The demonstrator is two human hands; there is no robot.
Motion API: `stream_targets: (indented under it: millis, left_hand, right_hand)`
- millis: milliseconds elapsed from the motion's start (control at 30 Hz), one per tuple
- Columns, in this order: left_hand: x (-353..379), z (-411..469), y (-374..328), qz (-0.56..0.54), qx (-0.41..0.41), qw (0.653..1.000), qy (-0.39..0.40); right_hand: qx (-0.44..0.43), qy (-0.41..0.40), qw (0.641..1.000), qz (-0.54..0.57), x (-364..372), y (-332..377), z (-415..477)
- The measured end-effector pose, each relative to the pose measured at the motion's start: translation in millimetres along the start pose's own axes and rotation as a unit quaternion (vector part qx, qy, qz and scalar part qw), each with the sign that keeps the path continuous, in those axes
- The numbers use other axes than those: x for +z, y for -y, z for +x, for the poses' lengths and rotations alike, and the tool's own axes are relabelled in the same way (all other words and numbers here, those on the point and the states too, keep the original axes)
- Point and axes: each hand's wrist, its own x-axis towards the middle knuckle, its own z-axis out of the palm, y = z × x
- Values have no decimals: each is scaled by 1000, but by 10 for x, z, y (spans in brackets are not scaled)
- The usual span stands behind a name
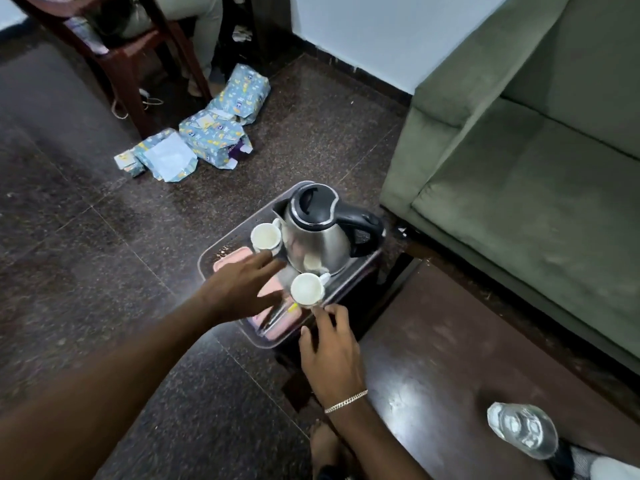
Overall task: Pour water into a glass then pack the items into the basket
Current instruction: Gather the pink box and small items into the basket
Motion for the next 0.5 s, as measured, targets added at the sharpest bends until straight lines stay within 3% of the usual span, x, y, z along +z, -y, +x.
stream_targets:
  millis: [233, 500]
  left_hand:
    - [406, 298, -1257, -66, 82, 994, 17]
    - [1084, 535, -2996, -142, 152, 972, 111]
  right_hand:
    - [64, -23, 997, -30, -684, -1102, -675]
    - [155, -57, 986, -34, -1430, -2408, -1790]
